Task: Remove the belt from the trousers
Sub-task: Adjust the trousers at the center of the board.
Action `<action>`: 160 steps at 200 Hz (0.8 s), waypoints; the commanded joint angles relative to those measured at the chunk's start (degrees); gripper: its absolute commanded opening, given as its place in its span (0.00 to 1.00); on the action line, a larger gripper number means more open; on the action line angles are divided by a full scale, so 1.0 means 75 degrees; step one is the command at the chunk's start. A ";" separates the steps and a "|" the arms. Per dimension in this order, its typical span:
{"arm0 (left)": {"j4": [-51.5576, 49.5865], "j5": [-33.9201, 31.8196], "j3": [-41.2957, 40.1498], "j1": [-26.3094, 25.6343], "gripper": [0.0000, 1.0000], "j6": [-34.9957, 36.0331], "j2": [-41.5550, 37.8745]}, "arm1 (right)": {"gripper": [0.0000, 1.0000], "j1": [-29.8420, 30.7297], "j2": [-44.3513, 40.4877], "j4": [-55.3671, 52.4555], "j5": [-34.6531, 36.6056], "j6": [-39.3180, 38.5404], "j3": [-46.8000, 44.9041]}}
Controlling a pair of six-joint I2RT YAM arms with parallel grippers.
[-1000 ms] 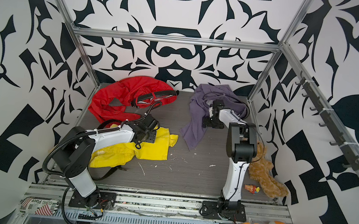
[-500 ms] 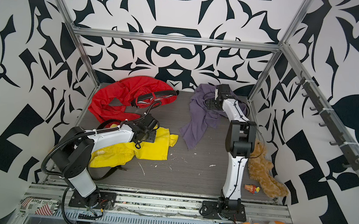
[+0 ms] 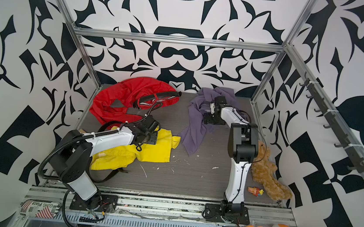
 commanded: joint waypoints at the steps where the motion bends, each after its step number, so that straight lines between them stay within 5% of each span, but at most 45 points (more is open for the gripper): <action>1: -0.0263 -0.0109 -0.0265 0.0068 0.72 -0.0111 -0.0191 | 0.88 0.0401 -0.1077 -0.0884 -0.0348 0.0339 -0.0843; 59: -0.0140 -0.0093 -0.0396 0.0068 0.72 -0.0142 -0.0359 | 0.92 0.0434 -0.3096 -0.1393 0.1982 -0.1386 -0.1052; 114: -0.0068 0.0172 -0.0303 0.0054 0.72 -0.0286 -0.0258 | 0.92 -0.0149 -0.2000 -0.0903 0.1942 -0.2539 -0.0925; 160: -0.0055 0.0171 -0.0442 0.0044 0.72 -0.0292 -0.0398 | 0.93 -0.0163 -0.1102 0.0085 0.3027 -0.3325 -0.0923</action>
